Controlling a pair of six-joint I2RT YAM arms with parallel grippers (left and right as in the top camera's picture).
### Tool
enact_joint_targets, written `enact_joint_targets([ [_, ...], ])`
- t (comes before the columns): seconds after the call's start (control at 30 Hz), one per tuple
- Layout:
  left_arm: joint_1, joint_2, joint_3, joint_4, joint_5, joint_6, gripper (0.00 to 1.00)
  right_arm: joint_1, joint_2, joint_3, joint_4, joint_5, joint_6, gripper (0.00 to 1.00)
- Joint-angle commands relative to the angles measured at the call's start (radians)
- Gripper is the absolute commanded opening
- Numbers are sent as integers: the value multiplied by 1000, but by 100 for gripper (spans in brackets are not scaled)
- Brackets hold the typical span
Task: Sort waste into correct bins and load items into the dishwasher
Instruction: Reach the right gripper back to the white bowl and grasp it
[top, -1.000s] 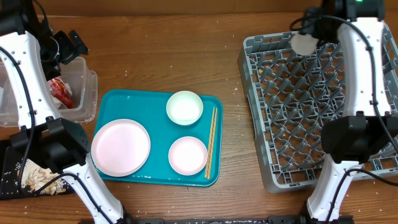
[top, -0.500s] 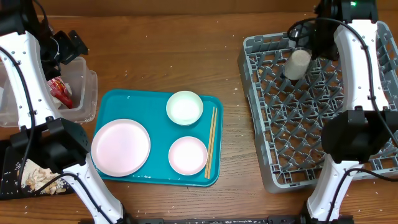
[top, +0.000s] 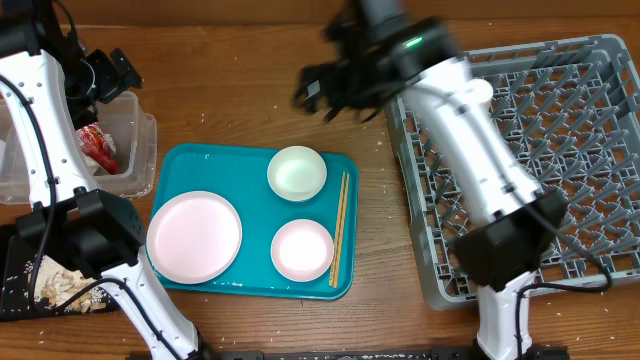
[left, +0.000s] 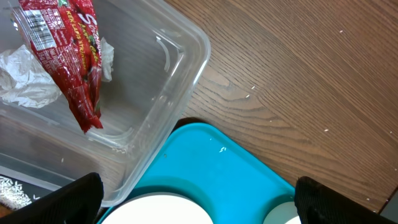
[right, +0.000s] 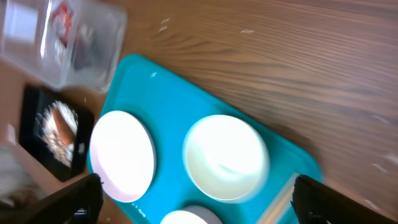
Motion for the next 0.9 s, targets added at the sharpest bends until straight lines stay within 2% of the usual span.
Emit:
enact_joint_targets([
  [0.0,-5,-9,13,2,-10,16,100,137,-23,-69,69,219,-4,91],
  [0.03,-5,-9,13,2,-10,16,100,180,-17,-106,109,248,-5,82],
  [0.1,-5,-9,13,2,-10,16,100,233,3,-166,163,254,-8,80],
  [0.27,-5,-9,13,2,-10,16,100,299,85,-257,210,253,-8,80],
  [0.87,-5,-9,13,2,-10,16,100,351,179,-258,196,254,-8,81],
])
